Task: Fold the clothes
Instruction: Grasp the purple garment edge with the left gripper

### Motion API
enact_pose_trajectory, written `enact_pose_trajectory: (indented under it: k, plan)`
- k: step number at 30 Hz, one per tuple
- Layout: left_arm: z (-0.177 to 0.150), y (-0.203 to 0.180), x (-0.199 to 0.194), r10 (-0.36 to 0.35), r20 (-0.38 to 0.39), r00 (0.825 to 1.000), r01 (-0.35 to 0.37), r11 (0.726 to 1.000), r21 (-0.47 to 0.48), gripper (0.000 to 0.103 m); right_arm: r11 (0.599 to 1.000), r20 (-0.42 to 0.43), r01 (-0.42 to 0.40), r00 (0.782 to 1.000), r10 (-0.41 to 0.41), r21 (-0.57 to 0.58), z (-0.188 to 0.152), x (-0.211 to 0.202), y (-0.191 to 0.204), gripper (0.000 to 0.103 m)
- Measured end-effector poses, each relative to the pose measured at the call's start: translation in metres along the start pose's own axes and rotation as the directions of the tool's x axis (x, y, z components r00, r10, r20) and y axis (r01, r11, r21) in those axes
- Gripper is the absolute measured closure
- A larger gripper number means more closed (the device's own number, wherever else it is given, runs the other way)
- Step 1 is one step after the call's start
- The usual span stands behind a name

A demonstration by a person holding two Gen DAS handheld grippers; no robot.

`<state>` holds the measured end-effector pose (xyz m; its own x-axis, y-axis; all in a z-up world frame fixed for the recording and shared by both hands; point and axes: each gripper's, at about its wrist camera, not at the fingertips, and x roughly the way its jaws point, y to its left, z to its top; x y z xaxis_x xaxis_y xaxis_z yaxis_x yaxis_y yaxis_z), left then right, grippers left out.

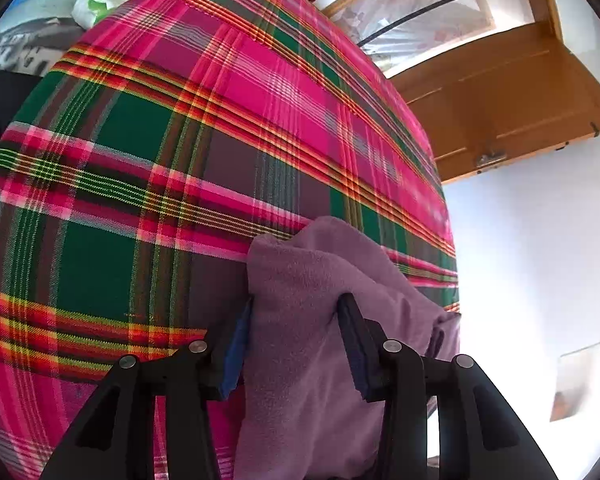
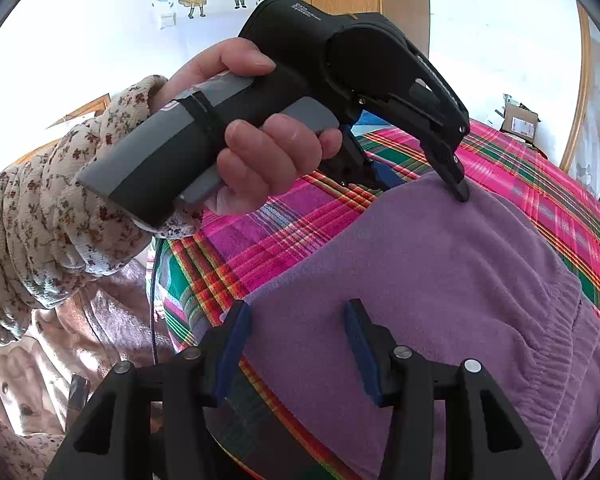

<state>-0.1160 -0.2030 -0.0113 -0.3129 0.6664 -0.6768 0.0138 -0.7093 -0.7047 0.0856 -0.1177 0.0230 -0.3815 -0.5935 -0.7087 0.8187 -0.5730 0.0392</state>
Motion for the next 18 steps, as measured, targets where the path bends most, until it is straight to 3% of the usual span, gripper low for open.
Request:
enact_pose_trajectory:
  k: [8, 14, 18]
  plan:
    - [-0.001, 0.006, 0.002, 0.013, 0.020, 1.000, -0.012, 0.998, -0.061, 0.080, 1.000, 0.004, 0.000, 1.000, 0.000, 0.010, 0.000, 0.000, -0.001, 0.052]
    - [-0.006, -0.006, 0.003, 0.075, 0.029, 0.997, -0.075, 0.997, -0.010, 0.078, 1.000, 0.009, 0.025, 1.000, -0.025, 0.010, -0.002, -0.005, -0.003, 0.053]
    - [0.001, -0.005, 0.008, 0.066, 0.020, 0.998, -0.065, 0.998, -0.007, 0.078, 0.998, 0.037, 0.054, 0.998, -0.055, 0.026, -0.005, -0.010, 0.001, 0.053]
